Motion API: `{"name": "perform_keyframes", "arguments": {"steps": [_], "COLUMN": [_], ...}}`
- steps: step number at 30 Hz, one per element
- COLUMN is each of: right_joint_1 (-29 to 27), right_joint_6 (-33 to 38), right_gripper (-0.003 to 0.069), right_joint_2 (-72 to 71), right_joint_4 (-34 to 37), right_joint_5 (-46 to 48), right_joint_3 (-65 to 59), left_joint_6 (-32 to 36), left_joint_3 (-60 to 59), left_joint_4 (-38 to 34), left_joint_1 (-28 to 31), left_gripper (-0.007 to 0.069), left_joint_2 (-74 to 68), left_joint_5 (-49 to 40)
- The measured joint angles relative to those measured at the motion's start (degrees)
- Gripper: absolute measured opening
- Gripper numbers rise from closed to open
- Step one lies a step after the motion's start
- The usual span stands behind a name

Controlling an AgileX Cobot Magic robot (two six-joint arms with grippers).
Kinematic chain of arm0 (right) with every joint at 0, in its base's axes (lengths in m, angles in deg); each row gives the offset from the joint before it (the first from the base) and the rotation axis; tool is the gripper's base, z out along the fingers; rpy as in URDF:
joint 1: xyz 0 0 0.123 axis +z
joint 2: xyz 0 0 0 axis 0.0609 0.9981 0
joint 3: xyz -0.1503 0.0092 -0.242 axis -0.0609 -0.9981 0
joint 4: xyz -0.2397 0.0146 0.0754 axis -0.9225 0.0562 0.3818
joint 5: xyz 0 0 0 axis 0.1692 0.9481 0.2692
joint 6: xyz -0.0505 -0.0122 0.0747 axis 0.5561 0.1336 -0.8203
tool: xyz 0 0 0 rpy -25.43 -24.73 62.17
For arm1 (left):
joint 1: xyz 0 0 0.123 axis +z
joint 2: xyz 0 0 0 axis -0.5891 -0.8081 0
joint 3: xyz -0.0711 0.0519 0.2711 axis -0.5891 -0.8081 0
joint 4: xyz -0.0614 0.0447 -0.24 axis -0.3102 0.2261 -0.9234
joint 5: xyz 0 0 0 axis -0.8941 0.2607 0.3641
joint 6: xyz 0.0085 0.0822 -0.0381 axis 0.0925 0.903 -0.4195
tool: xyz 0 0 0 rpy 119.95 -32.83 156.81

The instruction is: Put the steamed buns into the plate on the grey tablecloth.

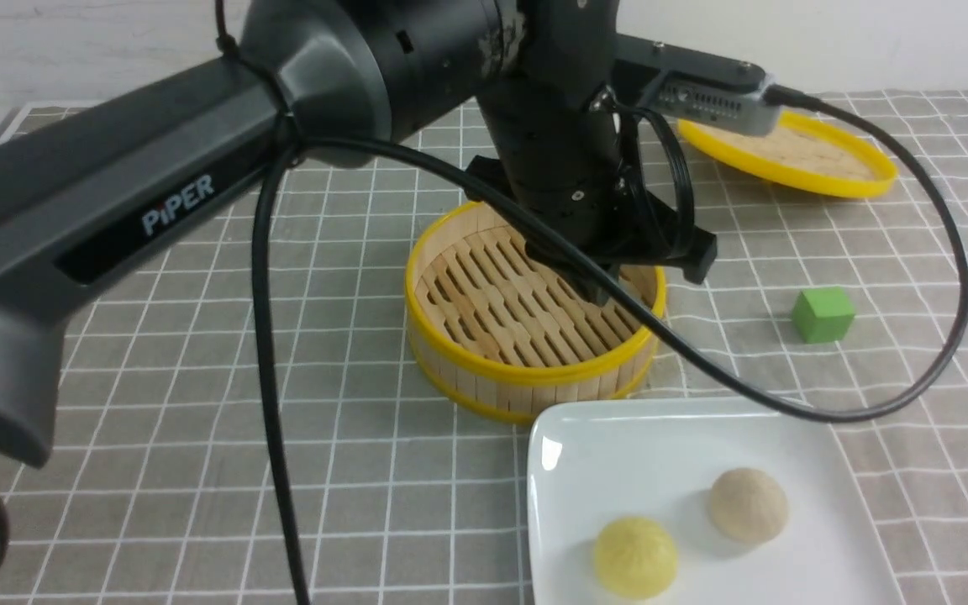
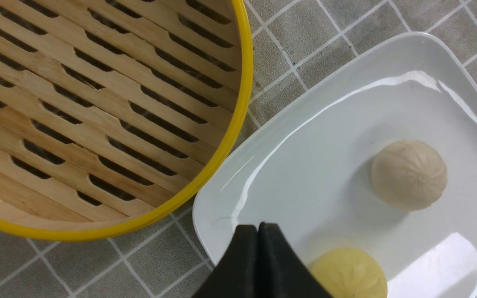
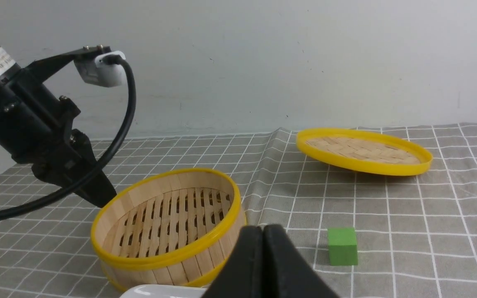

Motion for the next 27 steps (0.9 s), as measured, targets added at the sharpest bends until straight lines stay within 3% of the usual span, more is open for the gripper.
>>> {"name": "perform_keyframes", "arguments": {"steps": [14, 27], "right_joint_1": [-0.63, -18.94], "right_joint_6": [0.00, 0.00], "right_gripper": [0.0004, 0.0014], "right_joint_2": [-0.32, -5.04], "right_joint_4": [-0.05, -1.82], "right_joint_5": [-2.16, -3.07], "right_joint_3": [-4.92, -25.54], "left_joint_6": [1.26, 1.26], "left_joint_3": [0.00, 0.00], "left_joint_4": [5.70, 14.36], "left_joint_1": [0.00, 0.00], "left_gripper": [0.0011, 0.0017], "left_joint_2": [2.62, 21.52], "left_joint_5": [-1.07, -4.45]}}
